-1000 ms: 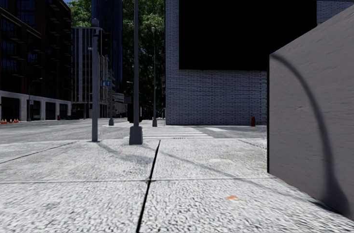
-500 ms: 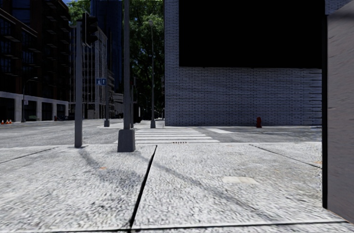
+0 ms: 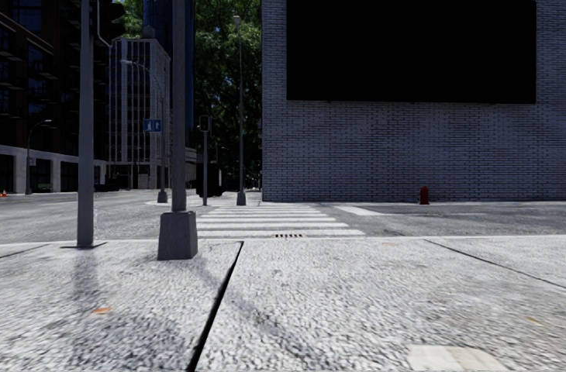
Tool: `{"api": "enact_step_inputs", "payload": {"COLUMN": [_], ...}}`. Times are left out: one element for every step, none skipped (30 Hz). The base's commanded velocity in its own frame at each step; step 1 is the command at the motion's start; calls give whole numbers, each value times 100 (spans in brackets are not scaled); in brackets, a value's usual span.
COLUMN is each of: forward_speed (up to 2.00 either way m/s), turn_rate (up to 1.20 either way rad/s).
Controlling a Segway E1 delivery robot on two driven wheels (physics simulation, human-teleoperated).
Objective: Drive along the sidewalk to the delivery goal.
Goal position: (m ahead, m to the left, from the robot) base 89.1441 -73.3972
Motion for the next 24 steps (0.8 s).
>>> {"api": "enact_step_inputs", "payload": {"forward_speed": [200, 200, 200, 200, 200, 200, 200, 200, 200, 200, 200, 200, 200, 200, 200, 200, 200, 200, 200, 200, 200, 200, 200, 200], "turn_rate": [0, 0, 0, 0, 0, 0, 0, 0, 0, 0, 0, 0, 0, 0, 0, 0, 0, 0, 0, 0, 0, 0, 0, 0]}}
